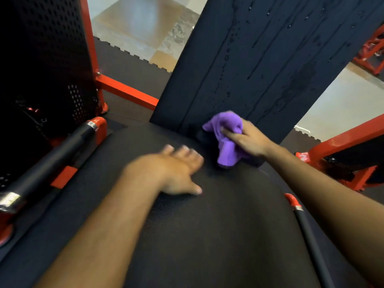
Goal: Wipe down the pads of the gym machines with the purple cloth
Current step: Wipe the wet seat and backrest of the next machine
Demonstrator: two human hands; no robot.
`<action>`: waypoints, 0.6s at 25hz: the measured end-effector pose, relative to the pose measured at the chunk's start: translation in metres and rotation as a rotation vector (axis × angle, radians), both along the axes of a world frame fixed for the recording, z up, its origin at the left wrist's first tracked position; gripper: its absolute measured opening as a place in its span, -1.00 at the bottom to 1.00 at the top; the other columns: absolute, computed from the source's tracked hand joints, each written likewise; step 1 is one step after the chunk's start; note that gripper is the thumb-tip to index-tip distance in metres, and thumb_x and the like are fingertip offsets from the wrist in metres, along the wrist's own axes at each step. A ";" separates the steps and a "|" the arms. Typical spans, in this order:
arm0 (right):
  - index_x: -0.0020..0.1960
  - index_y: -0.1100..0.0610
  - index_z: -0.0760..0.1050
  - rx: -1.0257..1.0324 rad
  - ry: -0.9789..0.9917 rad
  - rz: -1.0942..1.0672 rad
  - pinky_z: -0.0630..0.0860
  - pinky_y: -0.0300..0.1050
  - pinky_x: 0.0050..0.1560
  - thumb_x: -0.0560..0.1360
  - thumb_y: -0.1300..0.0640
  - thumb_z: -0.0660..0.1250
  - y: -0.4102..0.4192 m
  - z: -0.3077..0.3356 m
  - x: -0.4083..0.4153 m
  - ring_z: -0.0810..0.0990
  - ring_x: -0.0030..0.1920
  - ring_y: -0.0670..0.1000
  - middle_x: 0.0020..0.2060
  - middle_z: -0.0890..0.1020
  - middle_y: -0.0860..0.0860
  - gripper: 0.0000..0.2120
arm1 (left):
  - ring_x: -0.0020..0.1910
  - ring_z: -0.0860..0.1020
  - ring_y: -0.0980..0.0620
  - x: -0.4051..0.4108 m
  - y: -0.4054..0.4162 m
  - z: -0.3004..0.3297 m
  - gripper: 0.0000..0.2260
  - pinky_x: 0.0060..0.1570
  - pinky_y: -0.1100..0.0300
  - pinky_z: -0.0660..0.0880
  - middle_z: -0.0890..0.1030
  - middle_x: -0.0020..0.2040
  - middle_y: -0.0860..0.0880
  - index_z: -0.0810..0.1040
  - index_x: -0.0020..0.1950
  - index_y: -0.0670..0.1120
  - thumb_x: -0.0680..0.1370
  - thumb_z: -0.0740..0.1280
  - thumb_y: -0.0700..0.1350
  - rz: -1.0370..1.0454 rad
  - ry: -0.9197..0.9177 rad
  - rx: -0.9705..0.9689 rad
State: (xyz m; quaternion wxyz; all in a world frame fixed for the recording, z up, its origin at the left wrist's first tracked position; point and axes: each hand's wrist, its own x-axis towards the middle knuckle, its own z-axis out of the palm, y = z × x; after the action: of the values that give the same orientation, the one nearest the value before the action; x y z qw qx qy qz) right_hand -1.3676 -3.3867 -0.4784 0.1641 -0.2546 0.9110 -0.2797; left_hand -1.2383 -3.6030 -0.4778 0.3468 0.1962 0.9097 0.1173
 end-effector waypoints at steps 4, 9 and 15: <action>0.04 0.01 0.57 0.270 -0.310 0.022 0.47 -0.24 -0.08 0.62 0.00 0.32 -0.046 -0.011 -0.012 0.56 -0.07 -0.05 -0.13 0.62 -0.09 -0.89 | 0.63 -0.37 -0.04 -0.003 -0.027 0.008 -0.16 0.61 -0.19 -0.26 -0.36 0.66 -0.01 -0.29 0.67 -0.03 0.67 0.20 0.25 0.125 -0.087 -0.154; 0.02 0.02 0.55 0.143 -0.411 -0.104 0.44 -0.12 -0.09 0.60 -0.10 0.32 -0.086 -0.032 -0.016 0.55 -0.15 -0.04 -0.11 0.63 -0.02 -0.81 | 0.63 -0.37 -0.02 -0.006 -0.020 0.003 -0.16 0.60 -0.20 -0.27 -0.37 0.65 0.01 -0.29 0.67 -0.01 0.66 0.20 0.26 0.130 -0.090 -0.143; 0.07 -0.07 0.59 0.167 -0.251 0.030 0.54 -0.08 0.07 0.51 -0.20 0.43 -0.019 -0.035 -0.012 0.63 -0.04 -0.06 -0.08 0.69 -0.09 -0.75 | 0.60 -0.41 -0.01 -0.004 -0.023 0.003 -0.10 0.58 -0.21 -0.33 -0.41 0.63 0.04 -0.33 0.66 0.01 0.62 0.21 0.33 0.124 -0.132 -0.132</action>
State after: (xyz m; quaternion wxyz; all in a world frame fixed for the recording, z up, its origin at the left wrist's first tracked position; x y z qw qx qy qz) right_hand -1.3801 -3.4061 -0.5134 0.3016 -0.2165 0.8996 -0.2299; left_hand -1.2422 -3.6255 -0.4750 0.4100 0.1079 0.9011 0.0910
